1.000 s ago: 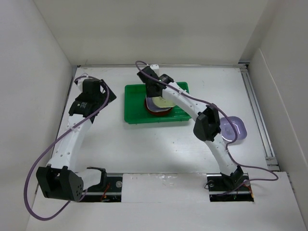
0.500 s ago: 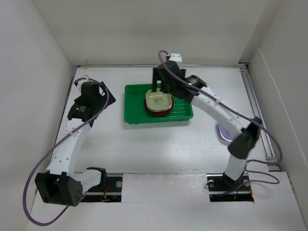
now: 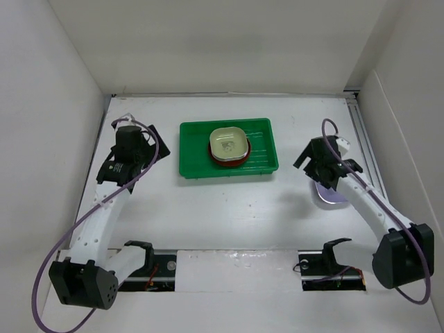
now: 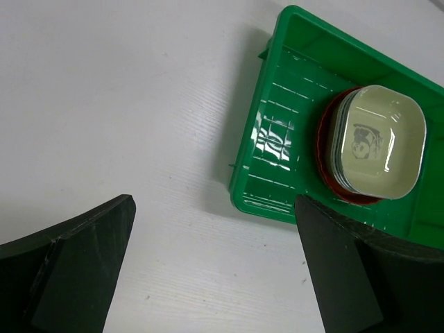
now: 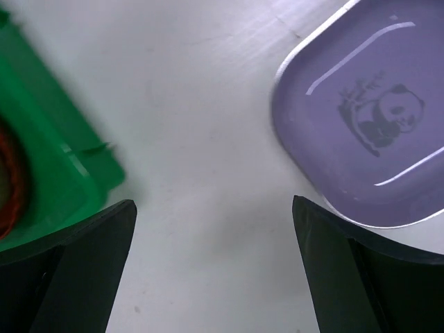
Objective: Place the plates into the plastic bin on the countertop
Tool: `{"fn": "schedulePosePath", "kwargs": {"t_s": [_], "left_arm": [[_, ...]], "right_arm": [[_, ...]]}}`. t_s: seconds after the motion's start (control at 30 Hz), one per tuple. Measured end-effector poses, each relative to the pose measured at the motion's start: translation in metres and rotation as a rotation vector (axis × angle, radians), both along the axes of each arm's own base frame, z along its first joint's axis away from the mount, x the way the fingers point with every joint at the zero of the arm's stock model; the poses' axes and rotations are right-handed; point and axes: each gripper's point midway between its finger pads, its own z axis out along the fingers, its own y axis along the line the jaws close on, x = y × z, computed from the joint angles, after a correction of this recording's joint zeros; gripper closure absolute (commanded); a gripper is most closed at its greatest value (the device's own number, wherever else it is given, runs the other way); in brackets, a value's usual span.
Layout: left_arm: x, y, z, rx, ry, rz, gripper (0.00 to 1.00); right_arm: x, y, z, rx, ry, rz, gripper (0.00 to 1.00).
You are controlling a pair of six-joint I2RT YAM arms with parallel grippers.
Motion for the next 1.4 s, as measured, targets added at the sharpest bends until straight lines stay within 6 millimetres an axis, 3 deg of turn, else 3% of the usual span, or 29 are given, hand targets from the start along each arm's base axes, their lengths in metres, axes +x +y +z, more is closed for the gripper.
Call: {"fn": "schedulePosePath", "kwargs": {"t_s": [0.17,0.3,0.4,0.5,0.53,0.67,0.73,0.8,0.93,1.1,1.27,1.4], "left_arm": [[-0.001,-0.003,0.014,-0.017,-0.053,-0.016,0.0],[-0.002,-0.004,0.02,-0.021,-0.075,-0.022,0.0],[-0.003,-0.005,0.02,-0.022,-0.075,-0.031,0.0],[-0.003,-0.007,0.021,-0.029,-0.079,-0.043,0.0],[-0.003,-0.008,0.021,-0.03,-0.083,-0.048,0.0],[-0.004,-0.009,0.021,-0.031,-0.085,-0.06,0.0],[-0.004,-0.009,0.021,-0.031,-0.086,-0.06,0.0],[-0.004,-0.009,0.021,-0.031,-0.086,-0.06,0.0],[-0.004,-0.009,0.021,-0.03,-0.086,-0.06,0.0],[-0.004,-0.009,0.019,-0.025,-0.082,-0.058,0.0],[-0.002,-0.007,0.015,-0.016,-0.068,-0.048,0.0],[0.0,-0.003,0.012,-0.005,-0.059,-0.032,0.0]], "right_arm": [[-0.013,-0.037,-0.049,0.044,0.113,-0.121,0.04],[-0.011,-0.04,-0.068,0.062,0.158,-0.135,0.04],[-0.003,-0.04,-0.08,0.069,0.173,-0.139,0.07],[-0.001,-0.045,-0.103,0.06,0.237,-0.15,0.15],[0.0,-0.048,-0.108,0.052,0.25,-0.156,0.18],[0.012,-0.054,-0.107,0.071,0.24,-0.168,0.49],[0.019,-0.056,-0.107,0.073,0.24,-0.165,0.72],[0.034,-0.058,-0.101,0.07,0.224,-0.158,0.85],[0.066,-0.055,-0.088,0.063,0.201,-0.132,0.98],[0.096,-0.043,-0.058,0.066,0.156,-0.092,1.0],[0.133,-0.008,0.007,0.057,0.051,-0.013,1.0],[0.164,0.05,0.079,0.052,-0.081,0.106,1.0]]}}
